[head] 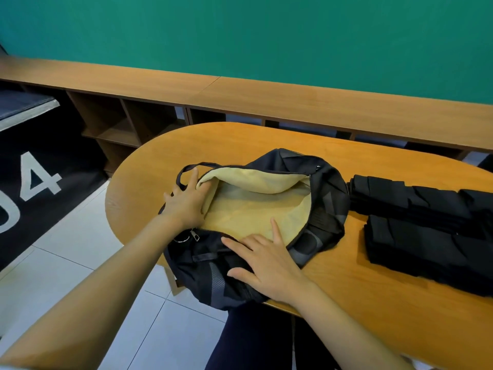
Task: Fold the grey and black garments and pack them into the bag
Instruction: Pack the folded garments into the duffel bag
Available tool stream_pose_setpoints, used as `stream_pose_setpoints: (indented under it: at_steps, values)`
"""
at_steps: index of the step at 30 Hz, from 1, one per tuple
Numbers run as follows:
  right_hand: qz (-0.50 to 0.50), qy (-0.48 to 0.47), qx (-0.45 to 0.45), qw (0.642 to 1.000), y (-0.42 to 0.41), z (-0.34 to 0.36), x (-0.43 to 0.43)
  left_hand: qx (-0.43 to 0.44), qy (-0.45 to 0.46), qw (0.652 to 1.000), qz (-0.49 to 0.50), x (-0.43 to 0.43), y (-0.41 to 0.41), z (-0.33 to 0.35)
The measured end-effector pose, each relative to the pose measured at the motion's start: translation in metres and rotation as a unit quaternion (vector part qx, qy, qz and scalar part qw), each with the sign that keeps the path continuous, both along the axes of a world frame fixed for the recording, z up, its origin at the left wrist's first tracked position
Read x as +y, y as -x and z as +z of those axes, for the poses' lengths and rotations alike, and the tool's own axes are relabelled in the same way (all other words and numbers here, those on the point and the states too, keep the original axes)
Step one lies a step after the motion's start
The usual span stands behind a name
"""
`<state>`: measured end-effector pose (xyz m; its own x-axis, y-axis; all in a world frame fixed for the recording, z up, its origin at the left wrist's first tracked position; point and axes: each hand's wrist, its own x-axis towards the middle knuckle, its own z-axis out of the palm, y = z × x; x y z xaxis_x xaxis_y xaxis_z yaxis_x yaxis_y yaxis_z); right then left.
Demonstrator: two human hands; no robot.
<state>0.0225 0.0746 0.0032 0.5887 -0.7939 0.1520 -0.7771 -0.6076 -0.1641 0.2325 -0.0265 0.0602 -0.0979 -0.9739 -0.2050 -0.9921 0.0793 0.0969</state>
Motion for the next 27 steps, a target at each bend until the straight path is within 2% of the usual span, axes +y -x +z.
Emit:
stream_pose_setpoints:
  at_steps: [4, 8, 13, 16, 20, 22, 24, 27]
  values:
    - [0.011, 0.061, -0.007, 0.998, 0.012, -0.005, 0.009, 0.05, 0.064, 0.997, 0.013, -0.006, 0.004, 0.002]
    - [-0.039, 0.111, -0.001, 0.993, 0.025, 0.006, -0.002, 0.087, 0.12, 0.989, 0.022, -0.017, 0.021, 0.016]
    - [-0.046, 0.013, -0.001, 0.999, 0.043, -0.005, 0.002, 0.058, 0.093, 0.994, 0.011, -0.021, 0.036, -0.002]
    - [-0.064, 0.037, -0.036, 0.997, 0.06, 0.008, 0.009, 0.05, 0.108, 0.993, 0.014, -0.019, 0.039, -0.012]
    - [-0.194, 0.146, -0.093, 0.966, 0.104, 0.018, 0.025, 0.047, 0.113, 0.992, 0.021, -0.017, 0.039, -0.011]
    - [-0.288, 0.18, -0.069, 0.938, 0.131, 0.02, 0.033, 0.043, 0.106, 0.993, 0.018, -0.016, 0.04, -0.01]
    - [-0.383, 0.171, -0.027, 0.907, 0.156, 0.02, 0.038, 0.041, 0.104, 0.994, 0.018, -0.016, 0.042, -0.011]
    - [-0.463, 0.087, 0.016, 0.882, 0.172, 0.019, 0.043, 0.039, 0.106, 0.993, 0.019, -0.015, 0.042, -0.012]
